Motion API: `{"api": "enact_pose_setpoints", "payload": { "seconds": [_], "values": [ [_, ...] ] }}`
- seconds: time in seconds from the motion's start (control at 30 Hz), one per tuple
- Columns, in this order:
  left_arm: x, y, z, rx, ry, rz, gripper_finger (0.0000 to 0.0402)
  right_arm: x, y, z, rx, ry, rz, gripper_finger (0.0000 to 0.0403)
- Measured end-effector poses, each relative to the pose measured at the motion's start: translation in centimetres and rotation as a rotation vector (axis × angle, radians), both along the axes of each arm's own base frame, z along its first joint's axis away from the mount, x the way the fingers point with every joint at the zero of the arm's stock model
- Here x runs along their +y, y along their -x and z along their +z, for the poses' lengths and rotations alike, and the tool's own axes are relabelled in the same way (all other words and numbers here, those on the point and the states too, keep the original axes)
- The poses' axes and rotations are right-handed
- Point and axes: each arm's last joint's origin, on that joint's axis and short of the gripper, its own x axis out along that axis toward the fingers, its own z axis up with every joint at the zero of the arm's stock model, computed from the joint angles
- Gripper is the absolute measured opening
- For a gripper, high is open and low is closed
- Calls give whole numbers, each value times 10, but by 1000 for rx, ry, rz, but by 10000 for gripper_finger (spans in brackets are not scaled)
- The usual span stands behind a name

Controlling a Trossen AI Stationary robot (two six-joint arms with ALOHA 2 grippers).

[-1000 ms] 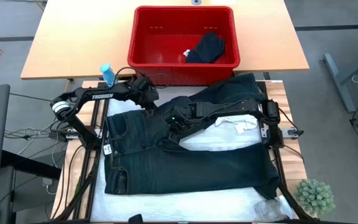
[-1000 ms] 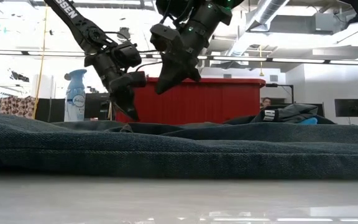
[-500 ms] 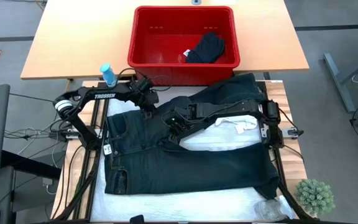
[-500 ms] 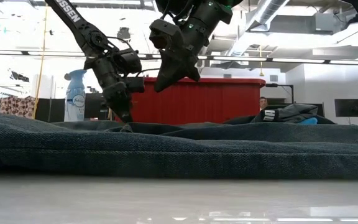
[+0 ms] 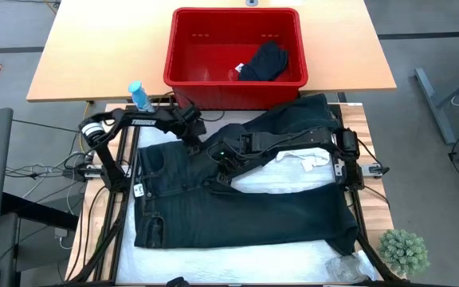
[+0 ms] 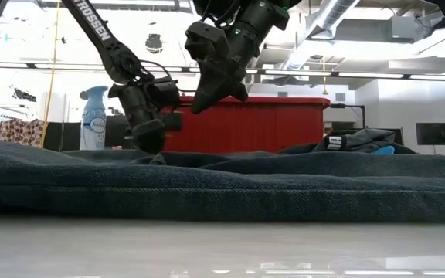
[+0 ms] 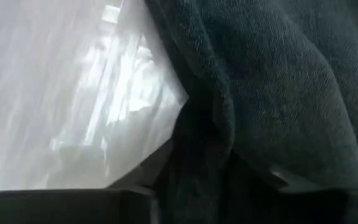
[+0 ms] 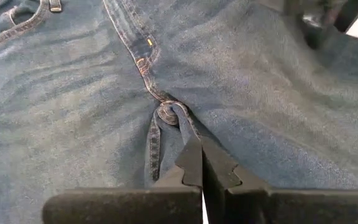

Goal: Fold laundry
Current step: Fold the blue pants

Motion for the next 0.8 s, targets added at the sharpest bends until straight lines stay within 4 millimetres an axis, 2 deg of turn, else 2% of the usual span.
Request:
{"api": "enact_pose_setpoints", "payload": {
  "seconds": [0.13, 0.17, 0.3, 0.5, 0.7, 0.77, 0.8],
  "values": [
    [2, -1, 3, 11, -29, 50, 26, 0, -1, -3, 6, 1, 0, 20],
    [3, -2, 6, 13, -43, 69, 14, -1, -3, -6, 6, 1, 0, 19],
    [9, -6, 21, 45, -100, 116, 7, -4, -10, -26, 40, -3, -8, 19],
    [15, -11, 42, 99, -150, 148, 2, -24, -17, -36, 24, 33, -104, 19],
    [20, -18, 58, 89, -174, 195, 1, -47, -20, -66, 93, 47, -201, 18],
    [21, -18, 64, 88, -174, 222, 2, -49, -19, -75, 137, 33, -206, 18],
    [21, -18, 67, 82, -170, 232, 3, -48, -19, -86, 172, 26, -198, 19]
  ]
}}
